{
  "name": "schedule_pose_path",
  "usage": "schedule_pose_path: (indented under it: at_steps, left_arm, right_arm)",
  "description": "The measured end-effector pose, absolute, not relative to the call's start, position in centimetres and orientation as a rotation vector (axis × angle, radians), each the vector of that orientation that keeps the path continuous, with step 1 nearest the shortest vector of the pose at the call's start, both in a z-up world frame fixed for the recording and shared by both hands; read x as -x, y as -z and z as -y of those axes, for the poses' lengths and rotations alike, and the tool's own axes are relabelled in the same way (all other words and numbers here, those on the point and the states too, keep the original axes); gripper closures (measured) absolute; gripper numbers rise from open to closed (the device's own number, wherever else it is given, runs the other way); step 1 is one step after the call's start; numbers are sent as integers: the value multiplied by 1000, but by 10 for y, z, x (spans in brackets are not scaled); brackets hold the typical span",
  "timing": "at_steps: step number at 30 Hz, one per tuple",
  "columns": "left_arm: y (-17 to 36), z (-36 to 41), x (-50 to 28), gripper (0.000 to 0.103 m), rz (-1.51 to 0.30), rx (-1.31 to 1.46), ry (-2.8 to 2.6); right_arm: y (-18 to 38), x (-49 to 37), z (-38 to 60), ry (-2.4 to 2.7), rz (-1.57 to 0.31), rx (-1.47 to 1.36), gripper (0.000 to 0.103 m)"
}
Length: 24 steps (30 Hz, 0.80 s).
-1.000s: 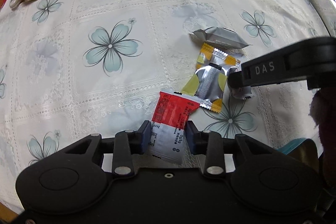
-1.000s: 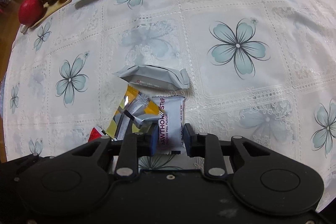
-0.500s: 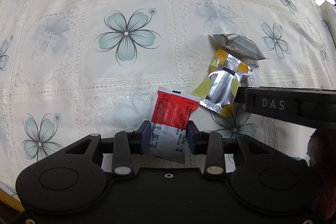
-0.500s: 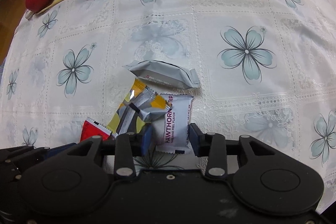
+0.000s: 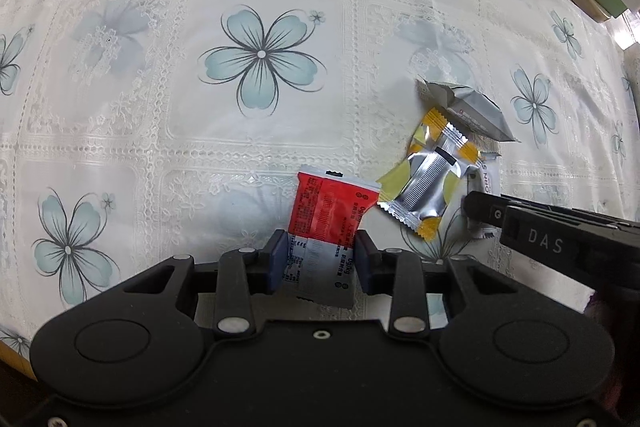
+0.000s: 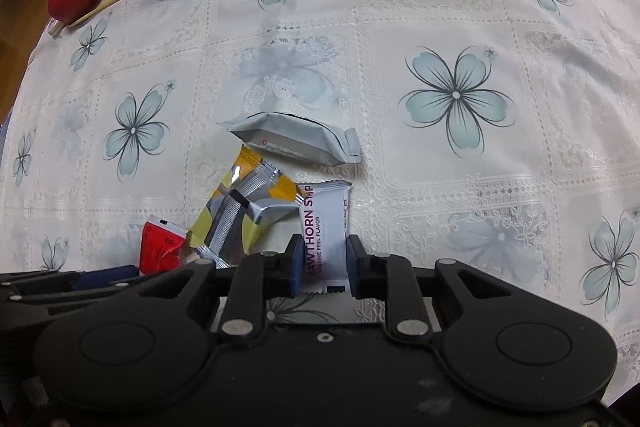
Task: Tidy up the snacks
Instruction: 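Close the left tool on the red-white packet while the right tool grips the hawthorn strip, then carry the red-white packet and hawthorn strip over the gold tray with both tools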
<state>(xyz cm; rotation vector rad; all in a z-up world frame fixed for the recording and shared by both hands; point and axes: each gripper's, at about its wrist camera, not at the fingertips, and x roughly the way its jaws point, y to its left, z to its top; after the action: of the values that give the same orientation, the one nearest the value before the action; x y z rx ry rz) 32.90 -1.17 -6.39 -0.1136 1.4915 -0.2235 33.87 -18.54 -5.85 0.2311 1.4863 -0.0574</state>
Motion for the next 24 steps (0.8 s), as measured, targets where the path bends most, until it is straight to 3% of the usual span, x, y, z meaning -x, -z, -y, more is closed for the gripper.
schedule_pose_path:
  at_steps: [21,24]
  left_arm:
    - [65,32,-330,51,-1421,-18,192]
    - [66,32,-334,57,-1434,-3,177]
  right_arm:
    - [44,-331,209,38,-1489,-335,80]
    - [42,-331,213,39,-1486,-347,80]
